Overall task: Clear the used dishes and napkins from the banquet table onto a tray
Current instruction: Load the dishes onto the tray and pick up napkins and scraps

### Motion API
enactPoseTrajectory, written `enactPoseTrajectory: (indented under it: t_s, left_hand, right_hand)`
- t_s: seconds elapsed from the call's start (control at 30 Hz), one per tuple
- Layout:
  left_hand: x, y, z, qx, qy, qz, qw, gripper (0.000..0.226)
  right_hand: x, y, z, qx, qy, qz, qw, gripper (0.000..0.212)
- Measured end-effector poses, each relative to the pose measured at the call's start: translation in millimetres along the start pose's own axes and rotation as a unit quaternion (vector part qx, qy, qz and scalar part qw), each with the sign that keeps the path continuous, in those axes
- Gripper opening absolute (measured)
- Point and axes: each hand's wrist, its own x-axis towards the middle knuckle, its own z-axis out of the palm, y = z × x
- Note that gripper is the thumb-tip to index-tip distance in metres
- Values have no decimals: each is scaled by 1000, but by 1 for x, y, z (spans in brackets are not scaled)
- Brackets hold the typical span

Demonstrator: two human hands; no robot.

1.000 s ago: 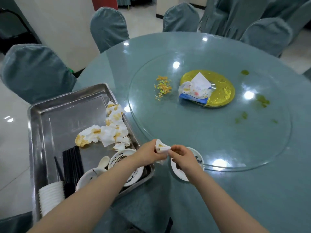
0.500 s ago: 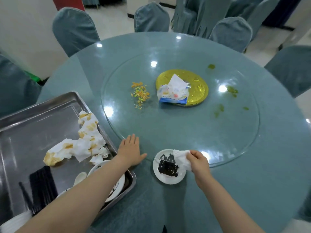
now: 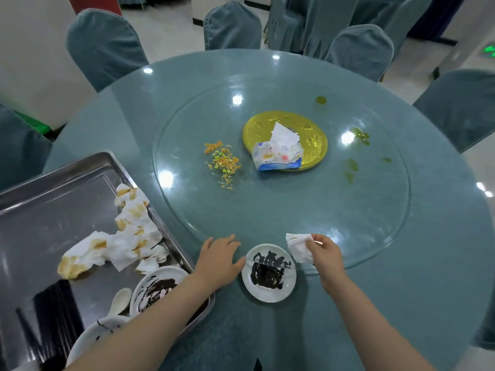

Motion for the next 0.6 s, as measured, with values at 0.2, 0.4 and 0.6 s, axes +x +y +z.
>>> enactPoseTrajectory:
  t_s: [0.2, 0.4, 0.6]
  left_hand:
    - [29, -23, -21, -68, 78, -78, 992, 57]
    - [30, -35, -17, 109, -21, -48, 993, 76]
    - [39, -38, -31, 39, 84, -14, 996, 41]
  right_hand:
    - [10, 4, 3, -1, 3, -4, 1000, 9]
    - [14, 1, 5, 15, 23, -17, 999, 10]
    - [26, -2, 6, -5, 26, -21, 999, 15]
